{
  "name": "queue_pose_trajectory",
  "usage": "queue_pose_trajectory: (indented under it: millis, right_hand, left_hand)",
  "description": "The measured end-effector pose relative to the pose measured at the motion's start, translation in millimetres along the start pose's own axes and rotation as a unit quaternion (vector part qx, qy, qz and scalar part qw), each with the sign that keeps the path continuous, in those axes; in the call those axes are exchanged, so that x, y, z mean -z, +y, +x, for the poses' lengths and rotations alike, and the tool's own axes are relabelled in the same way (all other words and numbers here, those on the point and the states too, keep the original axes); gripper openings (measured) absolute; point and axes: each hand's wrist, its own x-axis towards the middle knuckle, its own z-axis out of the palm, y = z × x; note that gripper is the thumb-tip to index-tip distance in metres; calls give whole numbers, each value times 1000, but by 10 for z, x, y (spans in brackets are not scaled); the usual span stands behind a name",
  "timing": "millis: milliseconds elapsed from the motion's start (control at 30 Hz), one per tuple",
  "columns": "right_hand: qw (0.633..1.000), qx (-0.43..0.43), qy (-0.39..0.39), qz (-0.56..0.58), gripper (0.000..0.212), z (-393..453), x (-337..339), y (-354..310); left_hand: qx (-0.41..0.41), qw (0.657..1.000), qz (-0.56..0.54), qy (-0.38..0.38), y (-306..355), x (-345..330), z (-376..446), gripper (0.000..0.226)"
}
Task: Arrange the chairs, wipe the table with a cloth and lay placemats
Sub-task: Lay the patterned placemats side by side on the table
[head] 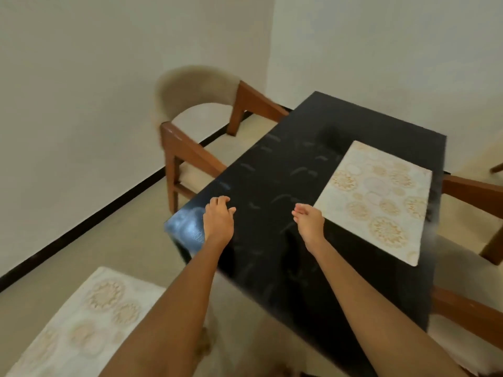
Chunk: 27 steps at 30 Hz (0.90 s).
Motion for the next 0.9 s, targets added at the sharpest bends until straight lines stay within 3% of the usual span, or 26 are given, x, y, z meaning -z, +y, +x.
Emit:
queue_pose_trajectory:
  millis: [133,233,400,500,667,800,900]
  right_hand:
    - [997,3,-71,34,34,-856,-739,-1]
    - [987,-43,-109,109,32,-1560,-1343,59]
    - [966,-111,-191,136,31,-2727,-2263,448]
    - [970,-122,-199,65,24,-3242,-2604,797]
    - [961,-170,-212,-51,51,-3731,-2834,1301]
    - [955,-211,-197,-68,59,-3937,-2930,1521]
    - [955,-224,-166,-96,48,-4024,-2965,1606]
  left_hand:
    - [50,997,-27,46,-828,651,-569,29]
    - [80,994,7,80,-1465,1144,-1088,32]
    - [205,974,48,84,-2641,1780,-1963,36]
    - [258,963,48,62,-3137,1981,-2405,40]
    - [299,953,1,-42,-3680,2048,-2855,50]
    - [288,952,-28,-101,-3870,1982,-3016,57]
    - [267,951,-87,-126,-3880,1978,-3057,65]
